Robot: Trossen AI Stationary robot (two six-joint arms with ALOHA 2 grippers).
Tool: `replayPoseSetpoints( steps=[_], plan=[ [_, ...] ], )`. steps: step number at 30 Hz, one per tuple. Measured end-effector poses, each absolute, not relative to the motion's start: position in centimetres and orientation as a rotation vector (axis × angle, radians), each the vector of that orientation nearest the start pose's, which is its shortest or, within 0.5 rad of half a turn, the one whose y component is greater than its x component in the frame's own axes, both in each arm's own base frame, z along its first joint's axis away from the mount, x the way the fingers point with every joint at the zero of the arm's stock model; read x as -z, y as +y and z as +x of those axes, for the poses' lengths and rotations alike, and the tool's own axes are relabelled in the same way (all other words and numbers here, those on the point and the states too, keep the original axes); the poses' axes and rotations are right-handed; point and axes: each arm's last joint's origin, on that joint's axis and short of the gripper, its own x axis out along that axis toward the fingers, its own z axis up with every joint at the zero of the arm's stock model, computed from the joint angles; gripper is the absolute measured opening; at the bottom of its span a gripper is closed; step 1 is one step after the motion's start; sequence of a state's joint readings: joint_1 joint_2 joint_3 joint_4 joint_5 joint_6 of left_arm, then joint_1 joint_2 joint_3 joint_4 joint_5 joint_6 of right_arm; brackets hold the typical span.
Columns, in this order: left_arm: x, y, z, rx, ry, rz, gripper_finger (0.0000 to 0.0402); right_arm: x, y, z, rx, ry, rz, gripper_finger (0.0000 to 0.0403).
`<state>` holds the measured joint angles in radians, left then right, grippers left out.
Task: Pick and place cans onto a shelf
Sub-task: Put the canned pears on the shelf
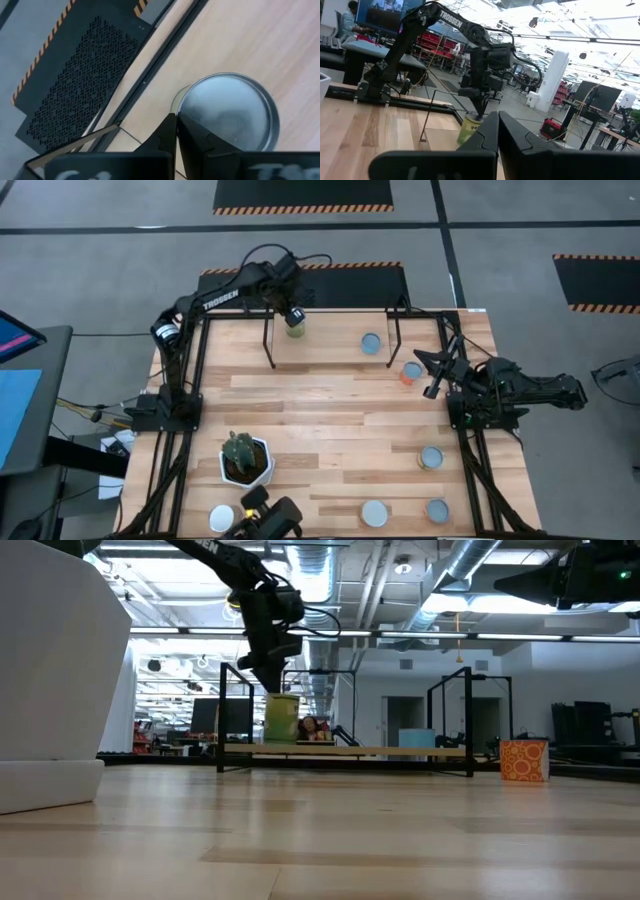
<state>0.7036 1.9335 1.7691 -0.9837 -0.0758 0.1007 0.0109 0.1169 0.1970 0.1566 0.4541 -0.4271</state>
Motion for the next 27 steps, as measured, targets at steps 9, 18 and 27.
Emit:
replayPoseSetpoints(
  steps=[9,18,27],
  plan=[
    [-28.14,26.90,30.21,-0.665,1.153,-0.280,0.0000,-23.57,-1.17,8.85,0.483,-0.134,-0.363,0.0024],
    [-28.15,26.88,30.16,-0.687,1.180,-0.231,0.0000,-23.57,-1.17,8.85,0.483,-0.134,-0.364,0.0024],
    [-28.13,26.83,30.15,-0.690,1.178,-0.250,0.0036,-23.57,-1.17,8.85,0.483,-0.134,-0.364,0.0024]
  ],
)
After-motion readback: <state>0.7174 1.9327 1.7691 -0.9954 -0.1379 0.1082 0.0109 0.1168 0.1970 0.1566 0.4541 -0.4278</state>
